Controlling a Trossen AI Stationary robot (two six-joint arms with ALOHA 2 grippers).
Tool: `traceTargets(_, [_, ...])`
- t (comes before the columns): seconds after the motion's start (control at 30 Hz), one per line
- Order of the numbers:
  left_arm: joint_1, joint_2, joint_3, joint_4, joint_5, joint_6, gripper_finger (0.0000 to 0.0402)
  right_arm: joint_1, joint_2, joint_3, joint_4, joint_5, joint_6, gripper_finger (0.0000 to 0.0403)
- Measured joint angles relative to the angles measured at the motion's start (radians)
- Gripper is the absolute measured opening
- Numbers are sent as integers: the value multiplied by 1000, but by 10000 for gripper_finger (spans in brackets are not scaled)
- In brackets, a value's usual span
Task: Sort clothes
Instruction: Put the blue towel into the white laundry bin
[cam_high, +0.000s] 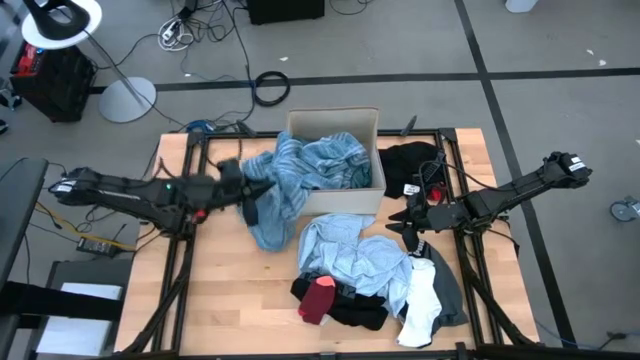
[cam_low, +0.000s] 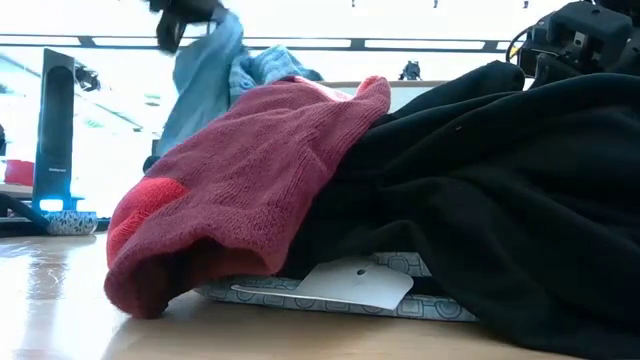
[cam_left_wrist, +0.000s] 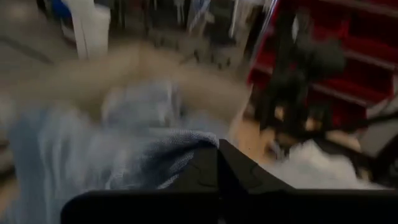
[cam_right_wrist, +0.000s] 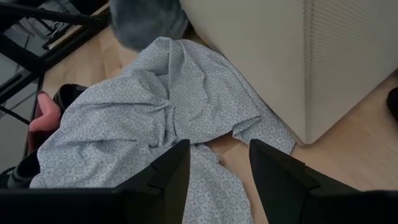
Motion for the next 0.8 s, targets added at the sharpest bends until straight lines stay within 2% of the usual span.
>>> traceTargets(0.13, [70,106,203,0,30,158,1,0,0,0,1,6,-1,167])
traceTargets(0.37, [255,414,626,-20,145,330,0,-23,0,0,37,6,-37,167])
traceTargets(0.67, [432,831,1238,-59,449,337,0,-28,0,0,38,-13,-60,167])
traceTargets(0.8, [465,981,1455,-206,549,285,0,-28,0,0,37,-17,-63,167])
